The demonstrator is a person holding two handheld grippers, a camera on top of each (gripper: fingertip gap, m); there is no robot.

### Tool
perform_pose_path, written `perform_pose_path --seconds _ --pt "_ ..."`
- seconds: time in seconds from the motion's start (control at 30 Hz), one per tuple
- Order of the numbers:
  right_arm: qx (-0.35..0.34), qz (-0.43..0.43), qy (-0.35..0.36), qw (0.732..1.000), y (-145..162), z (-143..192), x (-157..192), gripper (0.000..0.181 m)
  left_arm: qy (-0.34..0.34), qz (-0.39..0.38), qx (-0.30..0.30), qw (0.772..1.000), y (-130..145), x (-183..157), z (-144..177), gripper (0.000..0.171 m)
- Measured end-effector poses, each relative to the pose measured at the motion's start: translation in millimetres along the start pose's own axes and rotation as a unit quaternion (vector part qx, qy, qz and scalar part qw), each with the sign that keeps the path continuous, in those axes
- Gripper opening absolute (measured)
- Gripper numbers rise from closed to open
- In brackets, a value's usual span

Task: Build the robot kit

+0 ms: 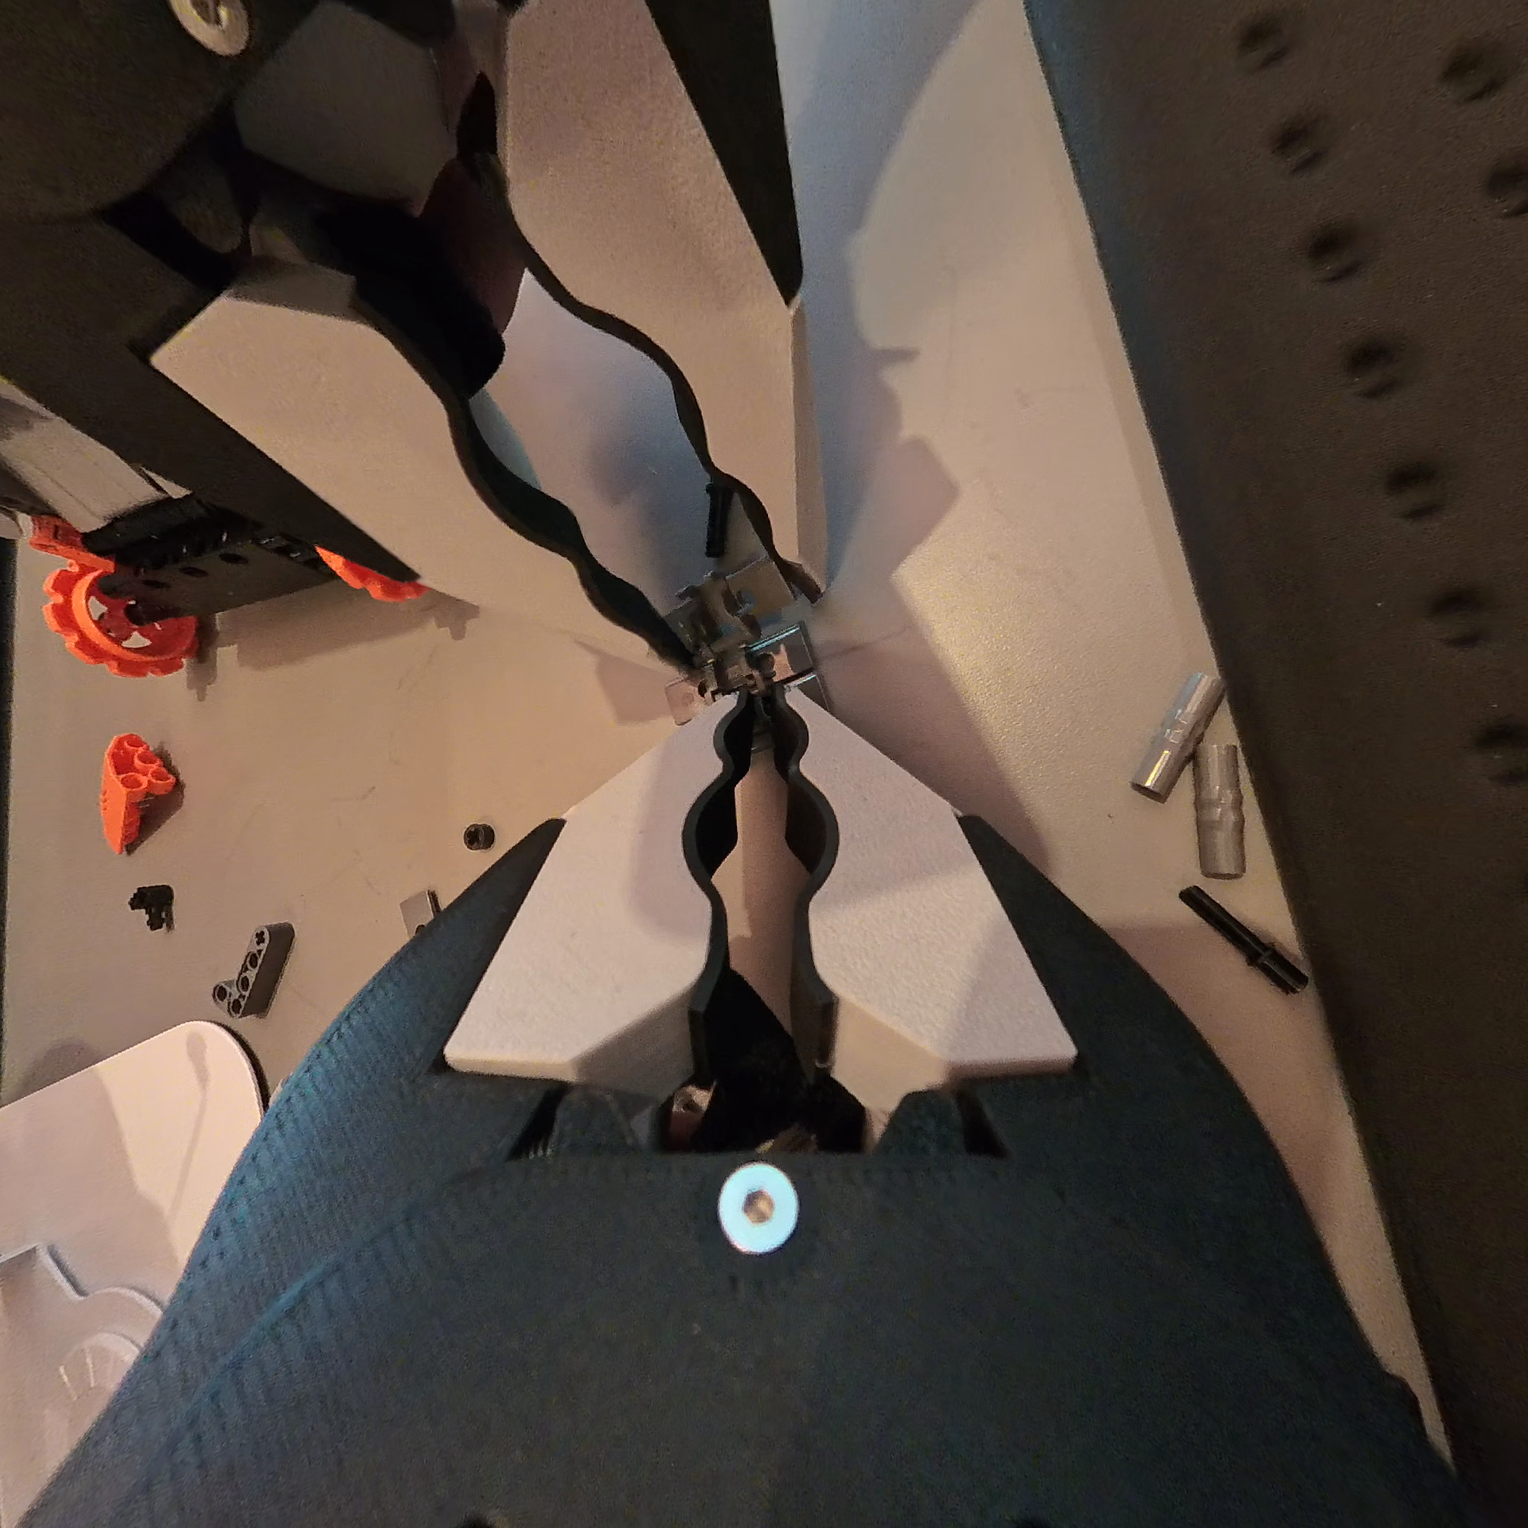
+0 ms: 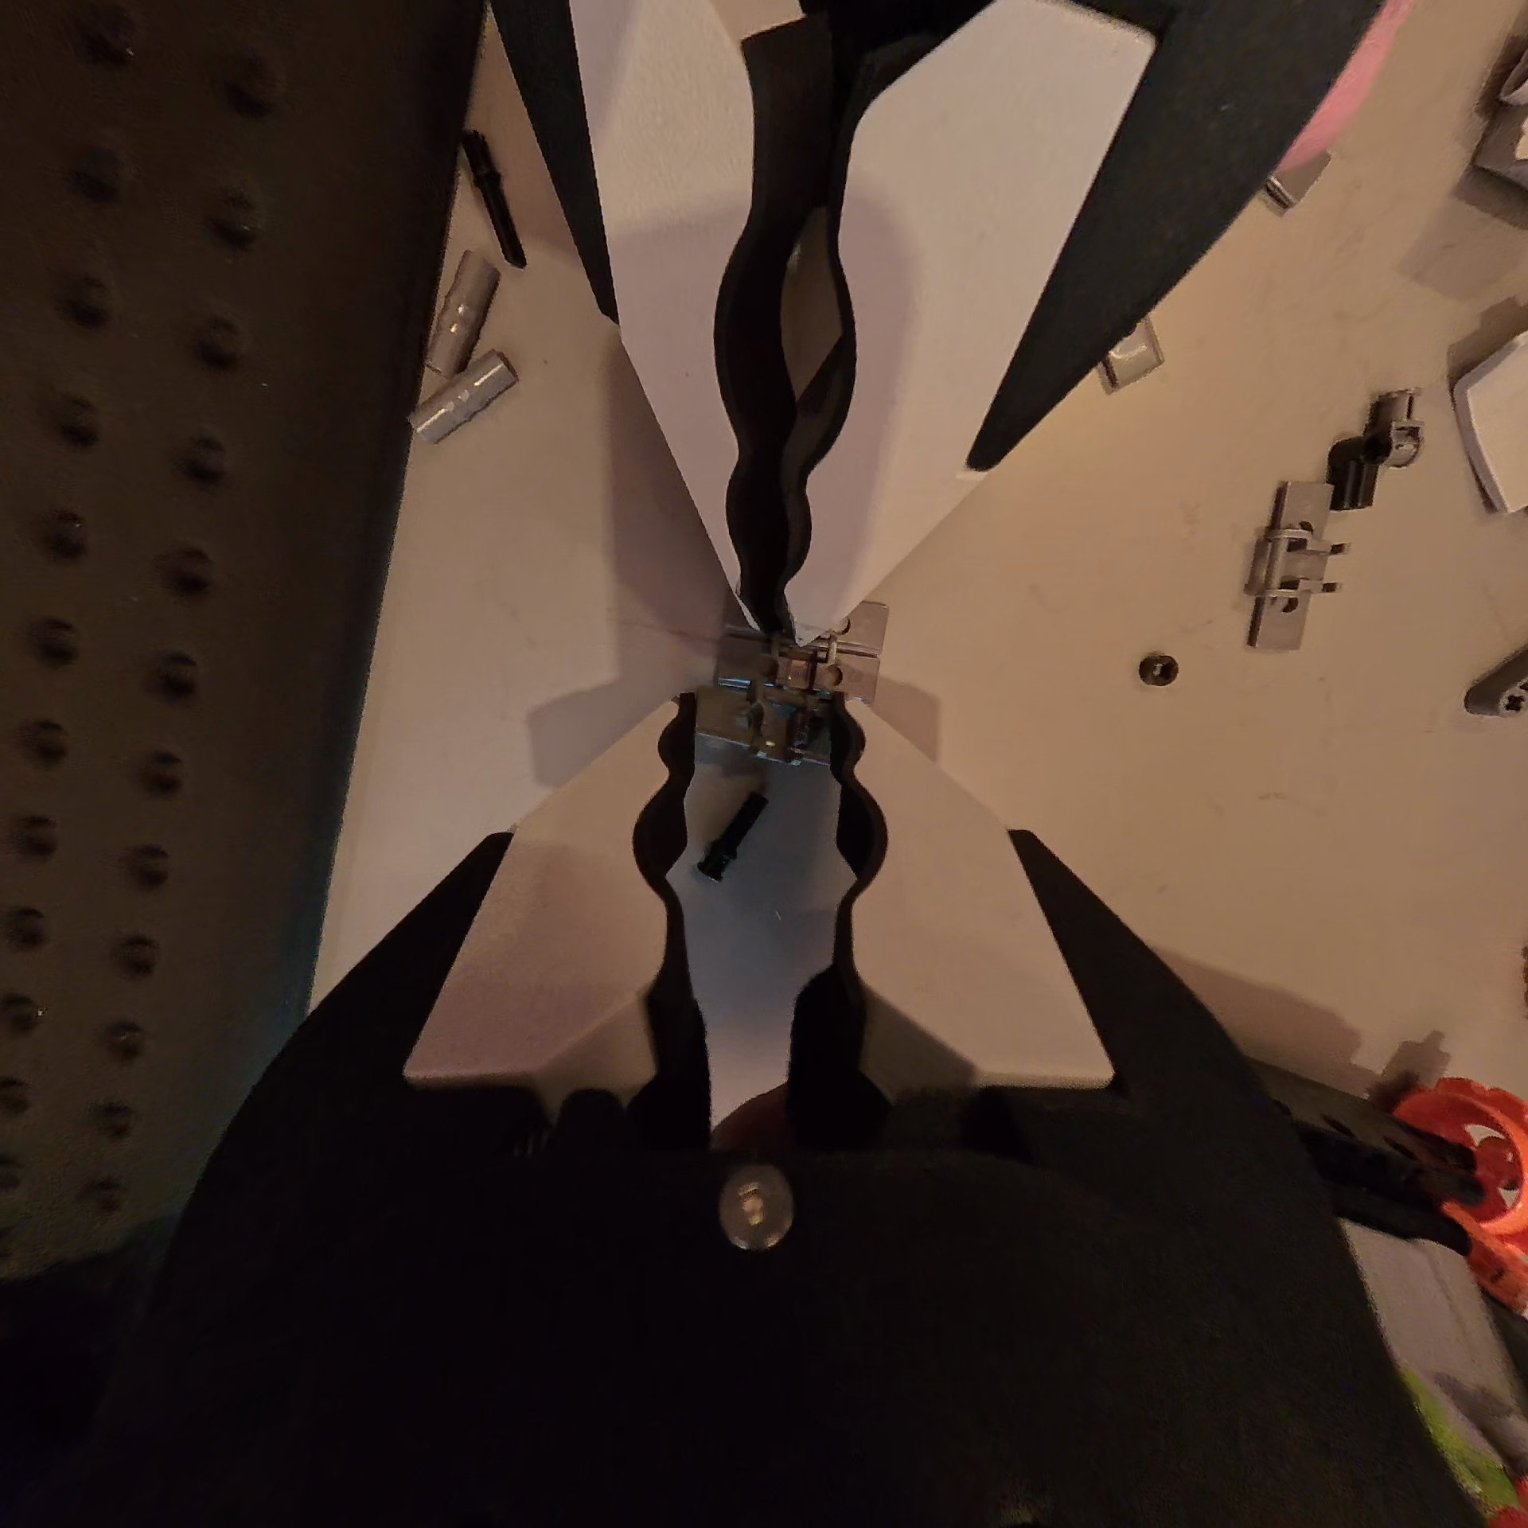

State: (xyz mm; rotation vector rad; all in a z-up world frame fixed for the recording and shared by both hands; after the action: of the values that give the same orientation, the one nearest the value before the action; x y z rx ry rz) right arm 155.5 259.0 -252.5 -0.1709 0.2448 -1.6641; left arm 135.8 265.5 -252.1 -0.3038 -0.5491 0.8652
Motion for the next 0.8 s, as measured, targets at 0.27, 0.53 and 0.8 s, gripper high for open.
perform_pose_path --seconds 0.27,0.53,0.8 --pt "-0.007 -0.008 0.007 1.000 1 2 1 0.034 -0.002 -0.004 0.002 1.000 0 0 0 0.004" --pt "-0.033 -0.081 0.037 0.996 7 13 1 0.046 -0.002 -0.008 0.008 1.000 2 -1 1 0.004" --pt "-0.066 -0.130 0.044 0.988 6 1 5 0.036 -0.003 -0.011 0.011 1.000 2 -2 2 0.004"
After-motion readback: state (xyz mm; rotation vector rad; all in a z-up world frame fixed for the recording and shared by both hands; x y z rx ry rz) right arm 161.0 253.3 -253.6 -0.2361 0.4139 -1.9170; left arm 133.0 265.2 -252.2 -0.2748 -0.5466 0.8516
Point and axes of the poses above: each gripper's, where its closed fingertips meet, z back along the fingers, y out of its underside, x = y × z across the jaws, the point moved 1 cm from there along z, back along the fingers, and after that the axes turned 8 degrees about x, right-handed, at the moved point
